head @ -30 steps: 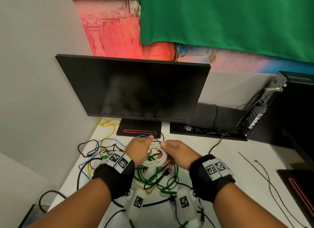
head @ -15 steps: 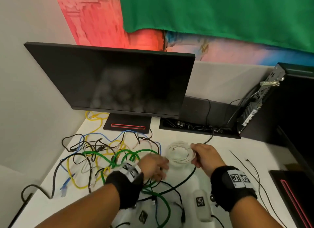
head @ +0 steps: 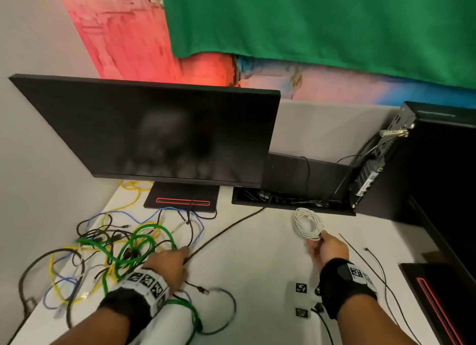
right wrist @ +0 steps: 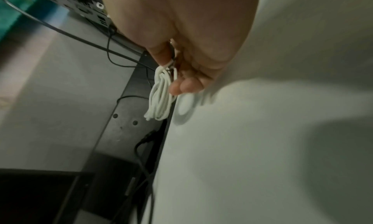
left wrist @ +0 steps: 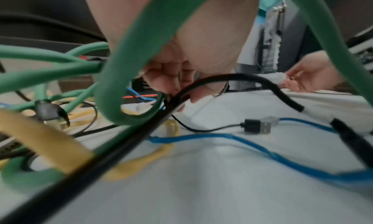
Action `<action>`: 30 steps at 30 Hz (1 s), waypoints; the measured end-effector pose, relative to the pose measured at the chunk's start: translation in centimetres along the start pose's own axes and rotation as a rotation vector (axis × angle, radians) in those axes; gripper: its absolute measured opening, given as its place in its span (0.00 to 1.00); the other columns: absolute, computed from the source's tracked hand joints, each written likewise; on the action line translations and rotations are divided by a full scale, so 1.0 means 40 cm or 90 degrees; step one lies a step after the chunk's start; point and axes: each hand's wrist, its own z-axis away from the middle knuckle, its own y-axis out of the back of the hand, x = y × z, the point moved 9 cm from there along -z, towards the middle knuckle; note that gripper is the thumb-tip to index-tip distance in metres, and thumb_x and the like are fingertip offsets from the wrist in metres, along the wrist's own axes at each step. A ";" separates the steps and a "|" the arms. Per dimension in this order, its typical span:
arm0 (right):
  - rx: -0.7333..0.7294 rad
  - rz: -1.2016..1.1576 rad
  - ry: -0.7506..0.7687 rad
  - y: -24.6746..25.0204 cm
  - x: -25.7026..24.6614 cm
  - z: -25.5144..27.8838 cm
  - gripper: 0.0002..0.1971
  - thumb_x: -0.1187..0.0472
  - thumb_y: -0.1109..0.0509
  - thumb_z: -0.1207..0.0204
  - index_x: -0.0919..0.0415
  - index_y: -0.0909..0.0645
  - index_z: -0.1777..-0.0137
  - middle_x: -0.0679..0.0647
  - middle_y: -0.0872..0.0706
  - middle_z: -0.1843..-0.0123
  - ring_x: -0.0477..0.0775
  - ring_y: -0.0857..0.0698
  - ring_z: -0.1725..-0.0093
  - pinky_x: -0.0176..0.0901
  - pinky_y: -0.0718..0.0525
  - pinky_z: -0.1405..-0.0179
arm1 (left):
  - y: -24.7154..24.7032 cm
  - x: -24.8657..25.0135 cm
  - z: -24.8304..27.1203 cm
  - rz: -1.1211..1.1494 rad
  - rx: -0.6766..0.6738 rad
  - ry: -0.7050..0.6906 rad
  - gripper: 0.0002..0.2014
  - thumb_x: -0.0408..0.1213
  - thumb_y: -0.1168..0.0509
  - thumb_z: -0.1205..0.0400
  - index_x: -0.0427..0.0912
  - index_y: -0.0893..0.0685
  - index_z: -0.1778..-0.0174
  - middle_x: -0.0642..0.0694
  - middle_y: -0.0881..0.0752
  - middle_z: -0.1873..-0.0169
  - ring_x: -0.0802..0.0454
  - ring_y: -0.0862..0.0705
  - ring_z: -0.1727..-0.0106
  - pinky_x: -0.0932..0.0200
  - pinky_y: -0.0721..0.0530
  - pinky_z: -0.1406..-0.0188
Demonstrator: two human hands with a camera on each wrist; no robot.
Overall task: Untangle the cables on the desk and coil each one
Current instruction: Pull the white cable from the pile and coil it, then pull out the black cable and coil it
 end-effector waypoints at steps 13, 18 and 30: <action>-0.011 0.828 0.504 -0.209 -0.206 0.233 0.35 0.39 0.34 0.22 0.54 0.34 0.19 0.60 0.25 0.25 0.64 0.22 0.30 0.57 0.22 0.31 | 0.148 -0.064 0.143 0.488 0.094 -0.132 0.22 0.23 0.32 0.28 0.60 0.25 0.70 0.57 0.24 0.74 0.61 0.29 0.70 0.67 0.27 0.67; -0.352 0.553 0.165 -0.446 -0.006 0.450 0.36 0.24 0.43 0.27 0.58 0.19 0.45 0.56 0.07 0.60 0.56 0.08 0.61 0.43 0.14 0.62 | 0.196 -0.003 0.195 0.487 0.088 -0.231 0.16 0.32 0.31 0.28 0.64 0.21 0.63 0.59 0.22 0.72 0.64 0.25 0.68 0.65 0.25 0.65; -0.351 0.513 0.156 -0.342 0.026 0.555 0.14 0.61 0.36 0.15 0.70 0.20 0.58 0.52 0.27 0.79 0.49 0.28 0.82 0.38 0.26 0.81 | 0.173 -0.155 0.224 0.479 0.097 -0.160 0.07 0.44 0.29 0.23 0.64 0.14 0.55 0.59 0.12 0.58 0.65 0.16 0.56 0.64 0.16 0.52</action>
